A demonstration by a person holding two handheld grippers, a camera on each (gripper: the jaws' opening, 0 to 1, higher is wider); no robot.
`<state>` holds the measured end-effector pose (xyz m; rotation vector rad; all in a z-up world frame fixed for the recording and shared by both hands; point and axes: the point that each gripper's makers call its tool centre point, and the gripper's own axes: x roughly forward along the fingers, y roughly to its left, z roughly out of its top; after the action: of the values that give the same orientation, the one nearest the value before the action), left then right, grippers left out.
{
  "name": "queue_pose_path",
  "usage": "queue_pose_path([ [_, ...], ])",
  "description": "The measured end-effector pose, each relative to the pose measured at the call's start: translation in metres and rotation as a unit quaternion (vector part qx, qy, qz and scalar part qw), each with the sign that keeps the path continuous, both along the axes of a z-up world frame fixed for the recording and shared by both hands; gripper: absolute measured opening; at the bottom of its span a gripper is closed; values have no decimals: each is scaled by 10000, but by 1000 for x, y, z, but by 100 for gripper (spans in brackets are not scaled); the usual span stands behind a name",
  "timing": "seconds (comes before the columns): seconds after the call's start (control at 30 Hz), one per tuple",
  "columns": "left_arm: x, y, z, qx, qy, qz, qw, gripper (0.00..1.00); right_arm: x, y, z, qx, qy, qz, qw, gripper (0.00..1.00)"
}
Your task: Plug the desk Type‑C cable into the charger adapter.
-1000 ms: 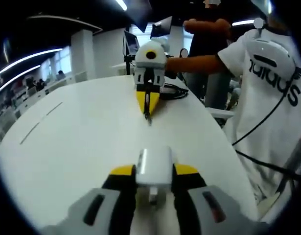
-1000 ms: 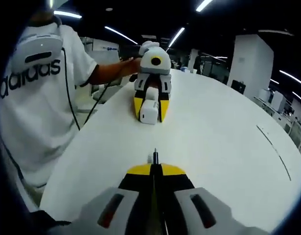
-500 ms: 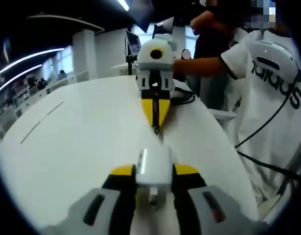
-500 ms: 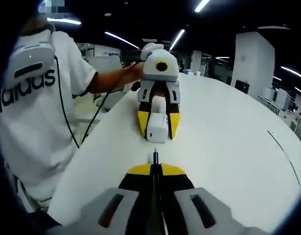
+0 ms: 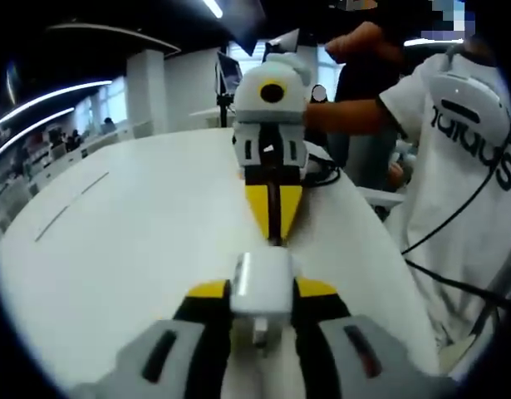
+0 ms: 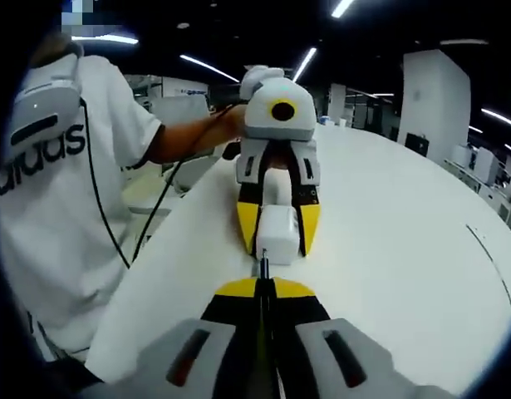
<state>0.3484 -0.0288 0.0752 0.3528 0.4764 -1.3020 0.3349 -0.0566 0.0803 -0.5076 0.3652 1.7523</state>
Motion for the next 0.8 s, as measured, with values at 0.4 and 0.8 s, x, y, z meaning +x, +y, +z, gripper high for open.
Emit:
queue_pose_path([
  [0.4, -1, 0, -1, 93, 70, 170, 9998, 27, -1, 5, 1, -220, 111, -252, 9994, 1],
  [0.8, 2, -1, -2, 151, 5, 182, 9997, 27, -1, 10, 2, -196, -71, -205, 9996, 2],
])
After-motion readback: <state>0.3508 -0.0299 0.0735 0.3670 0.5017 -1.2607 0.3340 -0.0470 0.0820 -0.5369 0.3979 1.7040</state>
